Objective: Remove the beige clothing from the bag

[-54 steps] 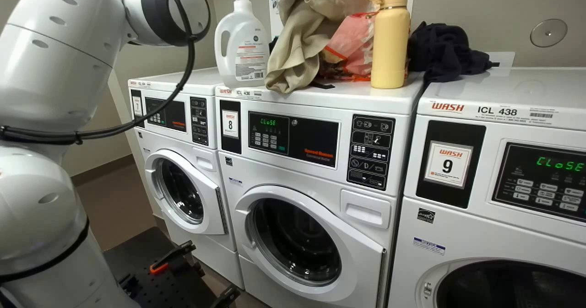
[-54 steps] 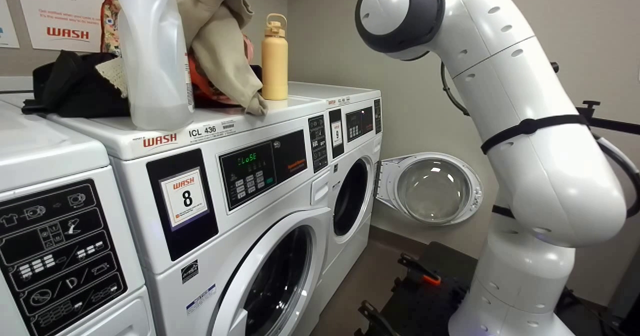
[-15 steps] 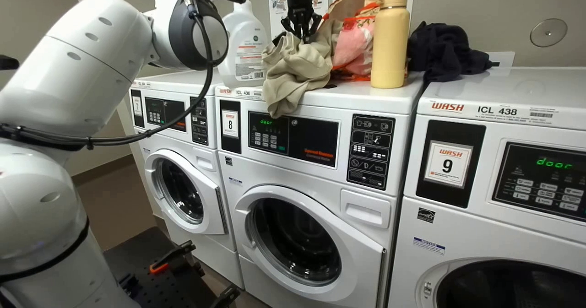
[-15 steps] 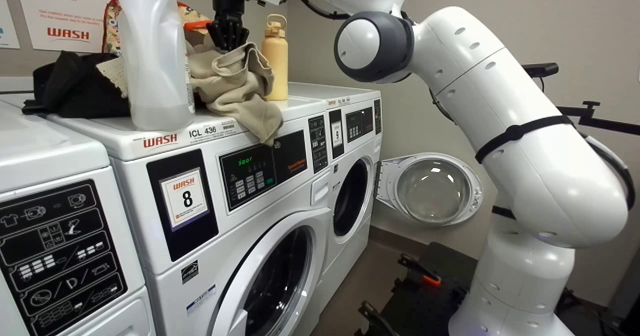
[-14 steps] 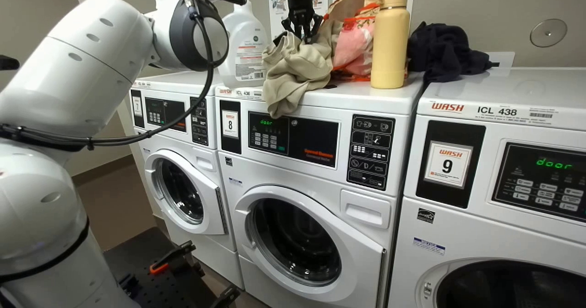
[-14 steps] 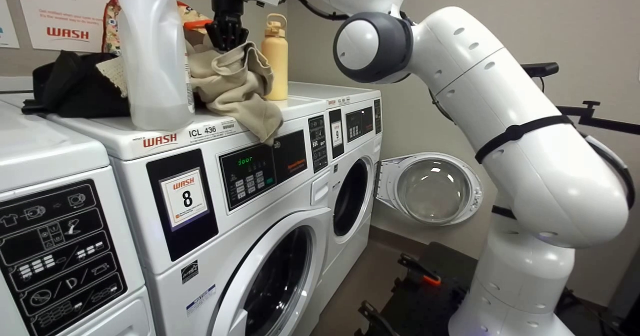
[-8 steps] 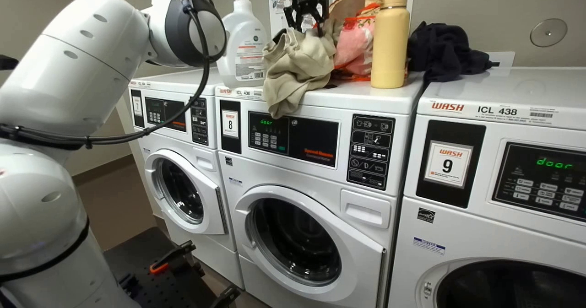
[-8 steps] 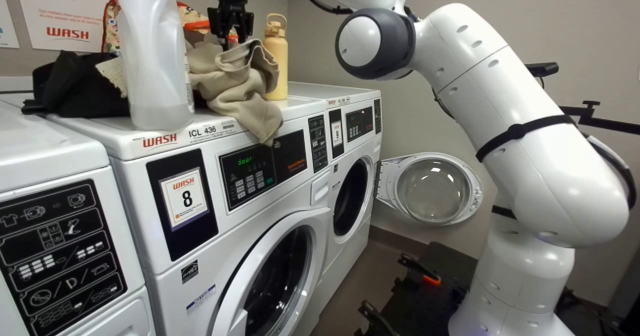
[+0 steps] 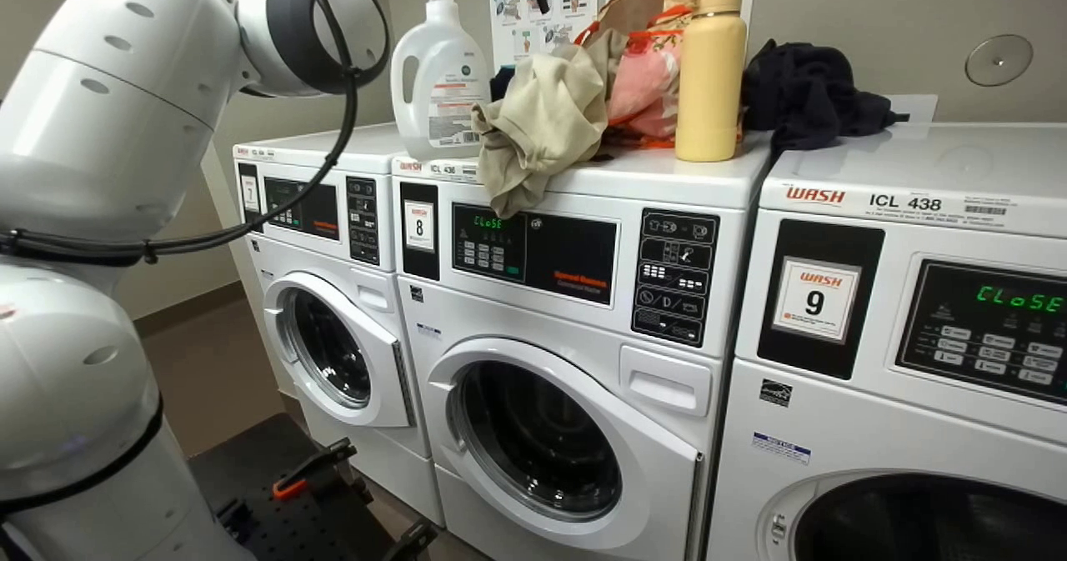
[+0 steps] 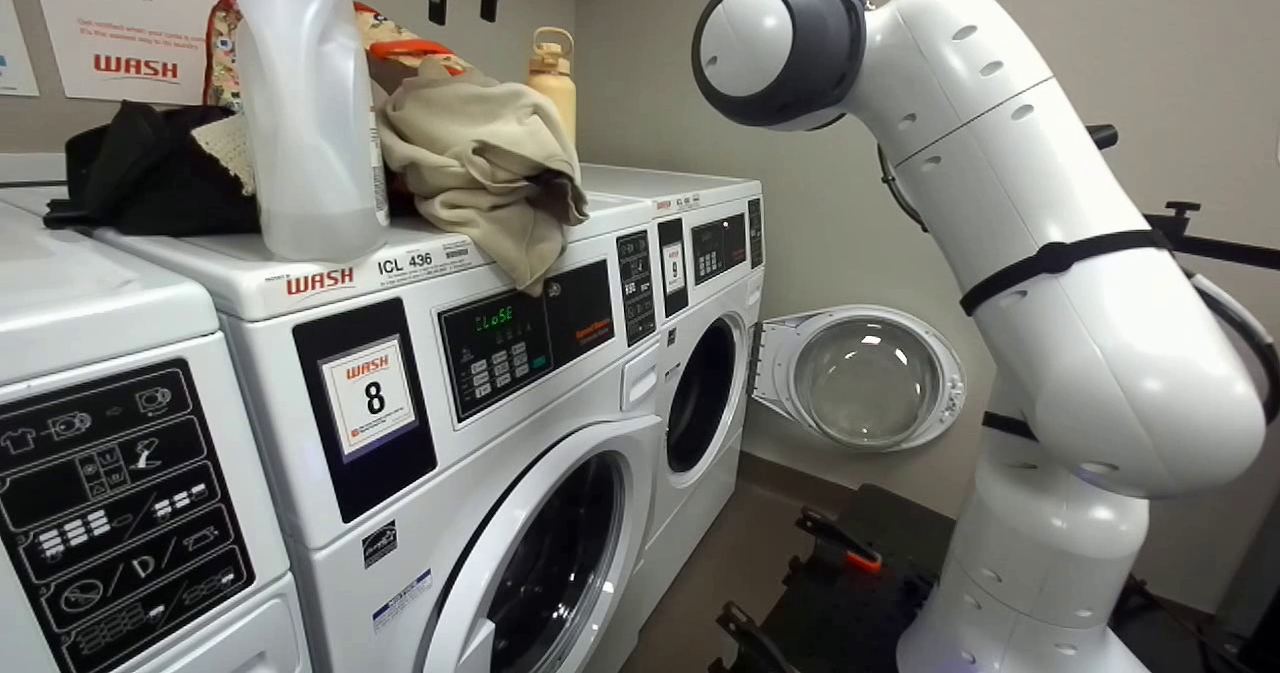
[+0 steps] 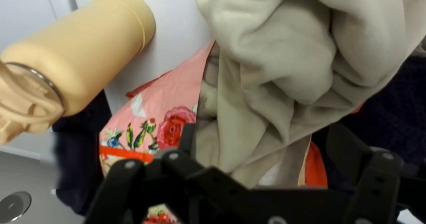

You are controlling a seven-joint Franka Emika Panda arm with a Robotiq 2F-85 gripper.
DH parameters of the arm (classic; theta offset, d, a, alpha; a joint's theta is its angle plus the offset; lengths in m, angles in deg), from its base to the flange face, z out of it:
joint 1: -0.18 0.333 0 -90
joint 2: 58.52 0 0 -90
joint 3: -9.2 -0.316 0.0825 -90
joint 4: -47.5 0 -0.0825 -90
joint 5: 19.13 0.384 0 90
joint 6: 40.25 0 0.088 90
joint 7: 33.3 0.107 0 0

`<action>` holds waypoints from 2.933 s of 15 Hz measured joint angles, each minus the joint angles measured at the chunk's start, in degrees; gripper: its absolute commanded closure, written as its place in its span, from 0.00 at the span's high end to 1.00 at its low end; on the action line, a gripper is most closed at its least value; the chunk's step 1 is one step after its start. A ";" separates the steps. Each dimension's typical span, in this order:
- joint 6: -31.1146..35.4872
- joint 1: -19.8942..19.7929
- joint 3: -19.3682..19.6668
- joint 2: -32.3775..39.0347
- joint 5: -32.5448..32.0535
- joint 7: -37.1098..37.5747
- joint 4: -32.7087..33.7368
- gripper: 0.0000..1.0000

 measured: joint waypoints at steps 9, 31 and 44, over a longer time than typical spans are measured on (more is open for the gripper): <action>14.35 -0.39 0.36 5.59 -0.22 0.08 -0.96 1.00; 15.30 -0.84 1.59 4.34 -0.09 0.36 -0.38 0.02; 2.78 -2.18 1.29 -8.24 0.76 -0.04 -0.20 0.02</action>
